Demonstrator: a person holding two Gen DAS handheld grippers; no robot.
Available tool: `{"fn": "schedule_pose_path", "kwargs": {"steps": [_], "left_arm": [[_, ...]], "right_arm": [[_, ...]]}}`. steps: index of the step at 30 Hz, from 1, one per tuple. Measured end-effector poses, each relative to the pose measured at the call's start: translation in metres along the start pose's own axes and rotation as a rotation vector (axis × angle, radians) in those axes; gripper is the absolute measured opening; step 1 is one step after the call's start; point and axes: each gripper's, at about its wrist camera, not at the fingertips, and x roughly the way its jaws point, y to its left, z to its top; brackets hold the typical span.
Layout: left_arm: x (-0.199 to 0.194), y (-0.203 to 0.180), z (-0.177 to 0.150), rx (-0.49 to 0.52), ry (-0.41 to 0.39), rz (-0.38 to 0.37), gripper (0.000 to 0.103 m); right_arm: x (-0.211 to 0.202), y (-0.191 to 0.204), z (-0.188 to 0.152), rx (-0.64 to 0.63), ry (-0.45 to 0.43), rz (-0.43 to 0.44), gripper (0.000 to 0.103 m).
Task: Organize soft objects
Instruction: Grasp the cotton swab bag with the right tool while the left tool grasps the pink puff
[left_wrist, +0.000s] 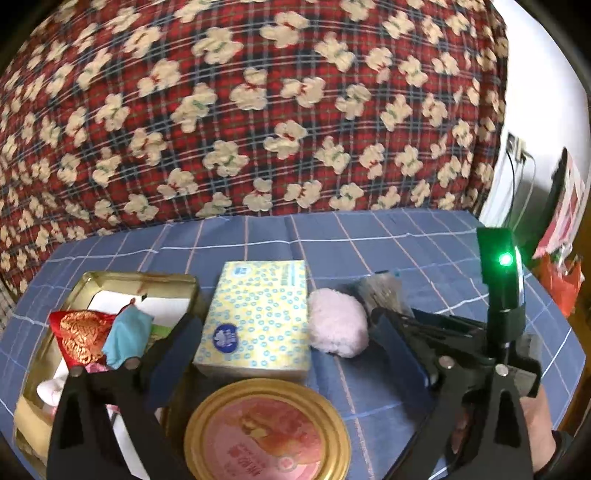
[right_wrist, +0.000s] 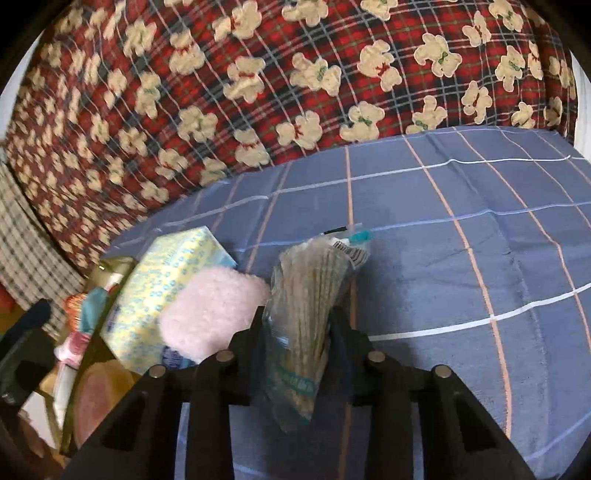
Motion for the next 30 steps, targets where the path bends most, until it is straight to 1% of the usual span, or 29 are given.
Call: {"fn": "schedule_pose_path", "kwargs": {"steps": [3, 4, 5, 8, 10, 12, 13, 17, 20, 25, 28, 29, 30], "left_arm": [[0.003, -0.016, 0.003, 0.057, 0.023, 0.006, 0.094], [0.006, -0.022, 0.004, 0.081, 0.032, 0.009, 0.091], [0.010, -0.028, 0.005, 0.108, 0.049, 0.009, 0.085], [0.025, -0.049, 0.006, 0.184, 0.093, 0.029, 0.084], [0.035, -0.059, 0.007, 0.216, 0.129, 0.023, 0.080], [0.049, -0.070, 0.008, 0.251, 0.181, 0.024, 0.068], [0.053, -0.074, 0.008, 0.266, 0.193, 0.027, 0.066], [0.068, -0.092, 0.010, 0.332, 0.236, 0.037, 0.066], [0.081, -0.098, 0.009, 0.344, 0.283, 0.029, 0.066], [0.100, -0.106, 0.003, 0.371, 0.338, 0.045, 0.065], [0.110, -0.106, -0.001, 0.360, 0.373, 0.044, 0.052], [0.114, -0.105, -0.002, 0.353, 0.387, 0.044, 0.042], [0.117, -0.104, -0.003, 0.347, 0.397, 0.047, 0.029]], "right_arm": [[-0.014, -0.011, 0.004, 0.029, -0.064, -0.031, 0.034], [-0.018, -0.015, 0.005, 0.036, -0.083, -0.053, 0.034], [-0.021, -0.018, 0.006, 0.041, -0.096, -0.070, 0.034], [-0.030, -0.033, 0.009, 0.072, -0.130, -0.117, 0.035], [-0.034, -0.040, 0.011, 0.083, -0.146, -0.140, 0.035], [-0.037, -0.043, 0.012, 0.087, -0.156, -0.141, 0.035], [-0.038, -0.042, 0.012, 0.081, -0.158, -0.144, 0.035], [-0.039, -0.042, 0.012, 0.083, -0.167, -0.141, 0.035], [-0.041, -0.046, 0.012, 0.102, -0.170, -0.135, 0.035], [-0.042, -0.046, 0.011, 0.111, -0.169, -0.128, 0.035], [-0.042, -0.047, 0.011, 0.112, -0.165, -0.124, 0.035], [-0.042, -0.047, 0.011, 0.112, -0.164, -0.123, 0.035], [-0.042, -0.047, 0.011, 0.112, -0.165, -0.123, 0.035]]}}
